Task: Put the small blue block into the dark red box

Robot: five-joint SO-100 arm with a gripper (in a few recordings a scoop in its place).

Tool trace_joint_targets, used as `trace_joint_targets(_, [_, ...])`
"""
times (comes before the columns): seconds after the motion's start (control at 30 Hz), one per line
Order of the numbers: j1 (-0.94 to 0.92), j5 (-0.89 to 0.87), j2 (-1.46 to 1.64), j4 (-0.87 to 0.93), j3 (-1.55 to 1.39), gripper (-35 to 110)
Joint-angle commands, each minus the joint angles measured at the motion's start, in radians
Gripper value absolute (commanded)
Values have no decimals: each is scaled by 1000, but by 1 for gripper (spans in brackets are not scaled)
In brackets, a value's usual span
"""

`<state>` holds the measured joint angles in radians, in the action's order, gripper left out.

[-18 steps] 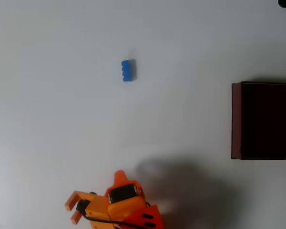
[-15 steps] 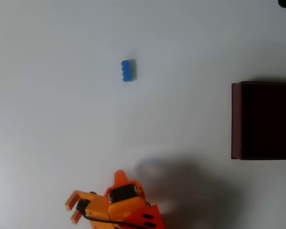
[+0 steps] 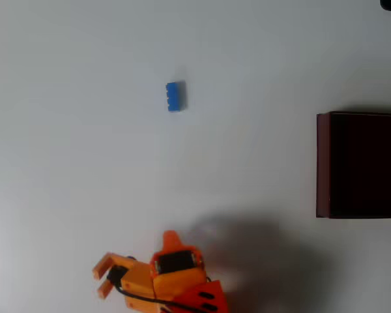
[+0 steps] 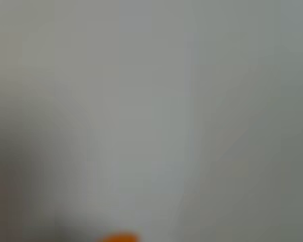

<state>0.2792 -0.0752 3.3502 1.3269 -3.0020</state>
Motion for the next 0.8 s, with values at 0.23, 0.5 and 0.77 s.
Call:
trace_joint_targets(0.23, [-25,-680,8,-11,72,2])
trace_joint_targets(0.5, [-52,-1331,-83,-215,31,16])
trace_joint_targets(0.77, [-106,-1473,-942,-179,607,17])
